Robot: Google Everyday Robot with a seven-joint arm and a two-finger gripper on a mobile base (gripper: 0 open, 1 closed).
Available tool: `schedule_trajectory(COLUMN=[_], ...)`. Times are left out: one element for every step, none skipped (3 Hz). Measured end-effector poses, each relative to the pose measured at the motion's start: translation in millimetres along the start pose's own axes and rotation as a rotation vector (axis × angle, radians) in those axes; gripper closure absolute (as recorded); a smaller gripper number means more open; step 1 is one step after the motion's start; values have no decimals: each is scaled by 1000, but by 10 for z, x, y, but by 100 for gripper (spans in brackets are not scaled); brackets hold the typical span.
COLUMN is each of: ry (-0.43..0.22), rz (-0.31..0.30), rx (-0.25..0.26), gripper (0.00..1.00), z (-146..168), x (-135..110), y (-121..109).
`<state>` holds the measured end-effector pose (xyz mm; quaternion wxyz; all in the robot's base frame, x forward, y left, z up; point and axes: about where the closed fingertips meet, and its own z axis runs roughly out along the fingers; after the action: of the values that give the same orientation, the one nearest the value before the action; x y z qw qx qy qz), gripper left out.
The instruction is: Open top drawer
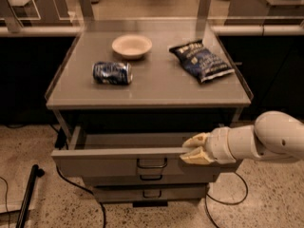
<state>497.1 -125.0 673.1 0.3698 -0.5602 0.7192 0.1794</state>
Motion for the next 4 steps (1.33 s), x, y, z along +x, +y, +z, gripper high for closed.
schedule_trajectory(ry=[0,0,0,0], rz=[0,0,0,0], rx=[0,0,0,0], gripper=[82,58,53,76], z=[-22,-22,-22,-22], x=[-14,-14,-15,-15], y=[19,19,19,19])
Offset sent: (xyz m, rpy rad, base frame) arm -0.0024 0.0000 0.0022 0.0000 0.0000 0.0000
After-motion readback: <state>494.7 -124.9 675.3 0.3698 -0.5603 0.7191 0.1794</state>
